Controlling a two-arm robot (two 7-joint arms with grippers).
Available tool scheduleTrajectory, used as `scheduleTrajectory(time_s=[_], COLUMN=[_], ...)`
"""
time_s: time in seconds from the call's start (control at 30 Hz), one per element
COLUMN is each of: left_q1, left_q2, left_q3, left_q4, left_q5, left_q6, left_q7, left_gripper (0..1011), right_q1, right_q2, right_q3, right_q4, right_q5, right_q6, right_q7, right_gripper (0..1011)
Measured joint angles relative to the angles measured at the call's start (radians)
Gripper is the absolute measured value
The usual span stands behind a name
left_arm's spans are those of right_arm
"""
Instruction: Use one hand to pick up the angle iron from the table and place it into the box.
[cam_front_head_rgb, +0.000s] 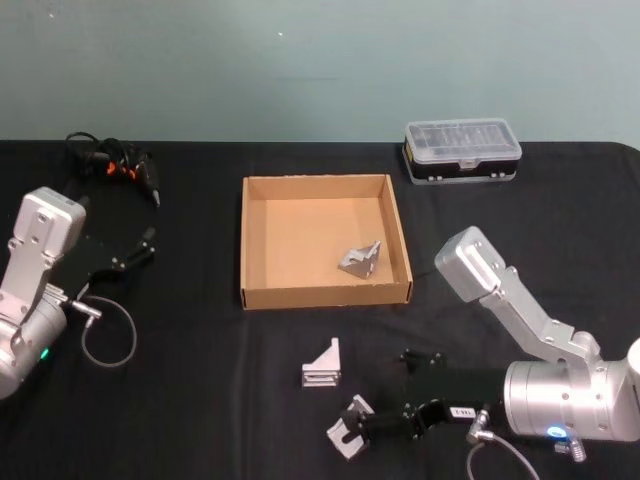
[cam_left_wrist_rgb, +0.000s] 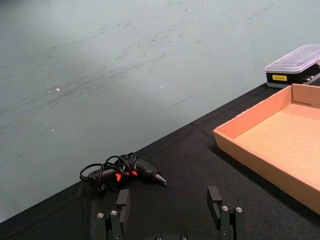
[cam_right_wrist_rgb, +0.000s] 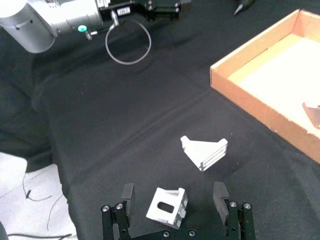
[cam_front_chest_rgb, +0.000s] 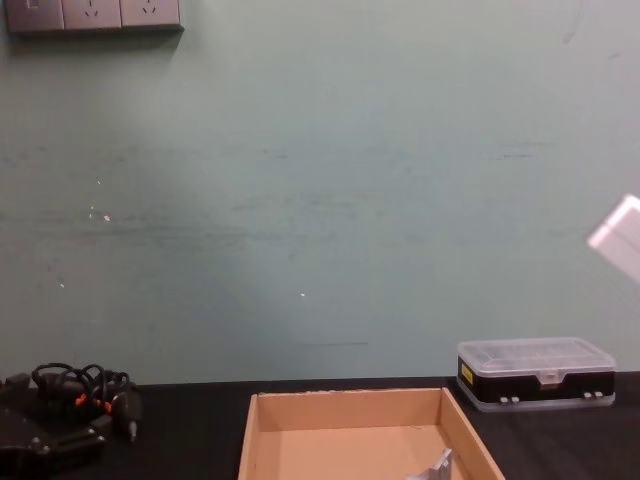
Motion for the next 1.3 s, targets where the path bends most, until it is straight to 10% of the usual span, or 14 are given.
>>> scheduleTrajectory(time_s=[0.93, 1.3], left_q1=[0.0, 0.0], left_q2=[0.0, 0.0], left_q3=[0.0, 0.0], left_q4=[0.0, 0.0], left_q5=[0.0, 0.0], left_q6=[0.0, 0.0], left_q7=[0.0, 0.0], left_gripper=[1011, 1011], right_q1=[0.073, 0.089], right_q2=[-0.006, -0.002], right_q3=[-0.124, -0.14], right_q4=[0.103, 0.112], right_q5=[-0.014, -0.006], right_q6=[-0.03, -0.041], right_q7=[-0.004, 0.001], right_gripper=[983, 684])
